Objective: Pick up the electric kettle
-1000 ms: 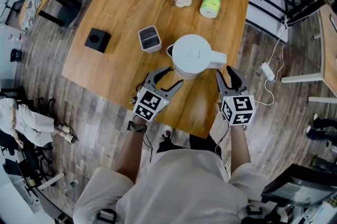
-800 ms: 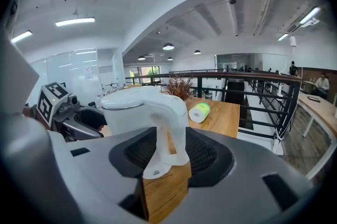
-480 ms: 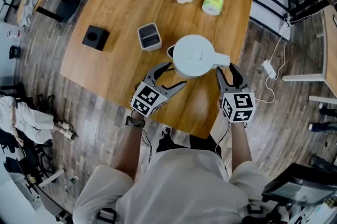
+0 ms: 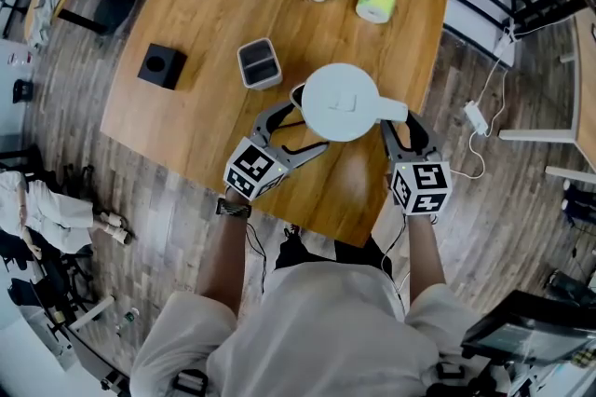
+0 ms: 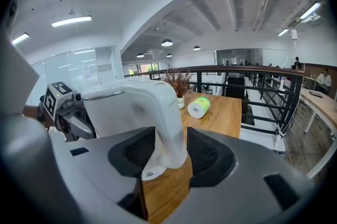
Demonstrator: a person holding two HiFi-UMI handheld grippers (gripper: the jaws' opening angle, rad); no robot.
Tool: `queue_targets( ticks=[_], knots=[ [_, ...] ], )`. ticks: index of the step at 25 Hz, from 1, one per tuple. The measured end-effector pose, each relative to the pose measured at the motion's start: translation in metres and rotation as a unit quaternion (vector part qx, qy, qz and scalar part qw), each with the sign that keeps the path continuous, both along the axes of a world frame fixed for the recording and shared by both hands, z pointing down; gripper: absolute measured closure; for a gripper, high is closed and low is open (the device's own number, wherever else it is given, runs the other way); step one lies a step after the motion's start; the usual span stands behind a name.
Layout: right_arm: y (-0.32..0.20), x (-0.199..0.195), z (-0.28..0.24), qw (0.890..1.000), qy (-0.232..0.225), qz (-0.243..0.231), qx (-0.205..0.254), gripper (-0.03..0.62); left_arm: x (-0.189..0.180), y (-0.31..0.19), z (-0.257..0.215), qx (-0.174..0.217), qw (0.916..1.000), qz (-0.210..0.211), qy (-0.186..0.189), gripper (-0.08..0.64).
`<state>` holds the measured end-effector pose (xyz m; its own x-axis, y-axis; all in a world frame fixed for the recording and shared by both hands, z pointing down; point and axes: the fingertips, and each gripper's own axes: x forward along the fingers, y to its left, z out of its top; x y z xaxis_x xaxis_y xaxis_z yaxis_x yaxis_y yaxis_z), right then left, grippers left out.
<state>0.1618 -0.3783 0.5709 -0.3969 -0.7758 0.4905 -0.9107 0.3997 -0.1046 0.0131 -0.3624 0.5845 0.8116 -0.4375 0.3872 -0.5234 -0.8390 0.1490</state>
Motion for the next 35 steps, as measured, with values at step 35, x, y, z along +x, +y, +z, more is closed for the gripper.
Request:
queue_targets(
  ticks=[35],
  knots=[
    [-0.01, -0.004, 0.005, 1.0, -0.005, 0.008, 0.01, 0.425, 0.01, -0.011, -0.01, 0.016, 0.9962, 0.046, 0.072, 0.104]
  ],
)
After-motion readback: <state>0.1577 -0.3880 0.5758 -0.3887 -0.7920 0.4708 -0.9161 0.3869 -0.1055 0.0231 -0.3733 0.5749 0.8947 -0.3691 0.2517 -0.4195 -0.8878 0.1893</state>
